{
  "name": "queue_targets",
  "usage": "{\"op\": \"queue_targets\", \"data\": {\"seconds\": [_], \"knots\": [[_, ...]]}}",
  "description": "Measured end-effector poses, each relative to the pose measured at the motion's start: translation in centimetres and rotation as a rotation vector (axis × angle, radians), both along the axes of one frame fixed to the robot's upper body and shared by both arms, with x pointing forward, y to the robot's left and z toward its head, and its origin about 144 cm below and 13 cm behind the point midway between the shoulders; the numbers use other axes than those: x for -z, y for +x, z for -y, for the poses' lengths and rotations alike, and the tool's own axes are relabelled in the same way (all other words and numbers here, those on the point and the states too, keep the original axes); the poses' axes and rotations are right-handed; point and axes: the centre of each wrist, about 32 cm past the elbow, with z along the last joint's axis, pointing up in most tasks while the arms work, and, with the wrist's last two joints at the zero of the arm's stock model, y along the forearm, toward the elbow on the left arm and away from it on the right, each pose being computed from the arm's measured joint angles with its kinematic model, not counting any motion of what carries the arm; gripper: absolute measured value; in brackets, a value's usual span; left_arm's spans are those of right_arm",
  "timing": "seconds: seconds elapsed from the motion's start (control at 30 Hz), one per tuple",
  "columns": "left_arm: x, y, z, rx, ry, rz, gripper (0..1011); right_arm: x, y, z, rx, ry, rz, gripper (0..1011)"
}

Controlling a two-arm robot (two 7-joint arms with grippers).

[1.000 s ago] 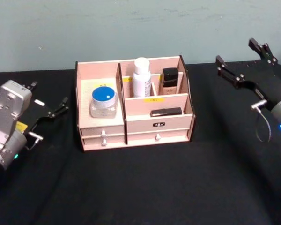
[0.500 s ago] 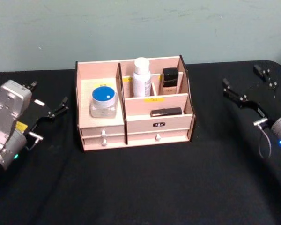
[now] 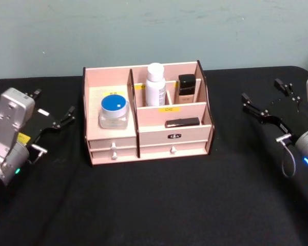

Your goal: Pick up the facial cleanser and watermelon frost from the table and place them into the tiered storage box.

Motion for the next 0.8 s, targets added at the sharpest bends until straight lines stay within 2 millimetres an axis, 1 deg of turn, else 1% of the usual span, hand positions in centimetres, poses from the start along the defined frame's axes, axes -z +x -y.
{"op": "queue_targets", "data": {"seconds": [0.8], "knots": [[0.0, 0.0, 0.0, 0.0, 0.0, 0.0, 1010, -0.11, -0.04, -0.01, 0.001, 0.0, 0.005, 1002]]}}
